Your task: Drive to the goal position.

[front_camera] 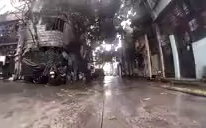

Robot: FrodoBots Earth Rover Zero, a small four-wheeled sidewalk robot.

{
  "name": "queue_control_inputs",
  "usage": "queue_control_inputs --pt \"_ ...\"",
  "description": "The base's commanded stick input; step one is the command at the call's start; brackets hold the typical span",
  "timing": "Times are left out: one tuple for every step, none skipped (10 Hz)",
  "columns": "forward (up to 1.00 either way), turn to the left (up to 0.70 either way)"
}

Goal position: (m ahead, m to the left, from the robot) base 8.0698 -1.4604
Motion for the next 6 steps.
queue_control_inputs --pt "0.99 0.00" --pt "0.99 0.00" --pt "0.99 0.00" --pt "0.99 0.00" --pt "0.99 0.00" --pt "0.99 0.00"
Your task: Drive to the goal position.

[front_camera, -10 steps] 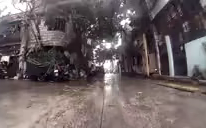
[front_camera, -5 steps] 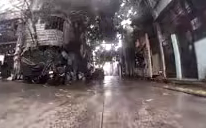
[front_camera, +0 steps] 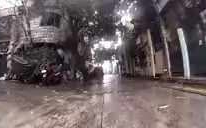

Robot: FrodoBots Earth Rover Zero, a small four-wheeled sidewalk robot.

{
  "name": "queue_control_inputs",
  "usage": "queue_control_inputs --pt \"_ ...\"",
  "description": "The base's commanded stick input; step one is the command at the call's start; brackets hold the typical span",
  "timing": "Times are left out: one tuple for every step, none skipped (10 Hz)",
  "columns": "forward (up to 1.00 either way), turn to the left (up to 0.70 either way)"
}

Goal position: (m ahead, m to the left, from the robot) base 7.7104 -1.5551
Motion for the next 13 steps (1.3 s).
queue_control_inputs --pt "0.99 0.00" --pt "0.99 0.00" --pt "0.99 0.00" --pt "0.99 0.00" --pt "0.99 0.00" --pt "0.99 0.00" --pt "0.99 0.00" --pt "0.99 0.00" --pt "0.99 0.00" --pt "0.99 0.00" --pt "0.99 0.00" --pt "0.99 0.00" --pt "0.99 0.00"
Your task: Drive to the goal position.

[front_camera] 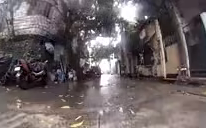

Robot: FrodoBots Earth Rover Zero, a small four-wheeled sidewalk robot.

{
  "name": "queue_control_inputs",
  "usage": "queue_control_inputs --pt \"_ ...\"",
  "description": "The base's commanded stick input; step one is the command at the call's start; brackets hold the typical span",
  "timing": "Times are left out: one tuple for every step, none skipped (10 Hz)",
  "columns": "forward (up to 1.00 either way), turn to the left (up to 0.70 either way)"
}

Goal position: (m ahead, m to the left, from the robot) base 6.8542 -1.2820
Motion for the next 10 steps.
queue_control_inputs --pt "0.99 0.00" --pt "0.99 0.00" --pt "0.99 0.00" --pt "0.99 0.00" --pt "0.99 0.00" --pt "0.99 0.00" --pt "0.99 0.00" --pt "0.99 0.00" --pt "0.99 0.00" --pt "0.99 0.00"
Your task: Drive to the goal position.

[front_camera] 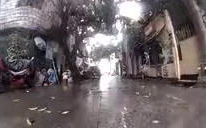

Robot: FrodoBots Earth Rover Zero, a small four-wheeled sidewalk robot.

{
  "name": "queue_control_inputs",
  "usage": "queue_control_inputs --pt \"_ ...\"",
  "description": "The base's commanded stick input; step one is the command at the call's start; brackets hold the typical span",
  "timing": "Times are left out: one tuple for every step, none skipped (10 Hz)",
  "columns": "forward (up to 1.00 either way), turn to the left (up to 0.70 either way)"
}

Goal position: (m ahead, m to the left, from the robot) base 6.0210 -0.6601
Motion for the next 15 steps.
queue_control_inputs --pt "0.99 0.00" --pt "0.99 0.00" --pt "0.99 0.00" --pt "0.99 0.00" --pt "0.99 0.00" --pt "0.99 0.00" --pt "0.99 0.00" --pt "0.99 0.00" --pt "0.99 0.00" --pt "0.99 0.00" --pt "0.99 0.00" --pt "0.99 0.00" --pt "0.99 0.00" --pt "0.99 0.00" --pt "0.99 0.00"
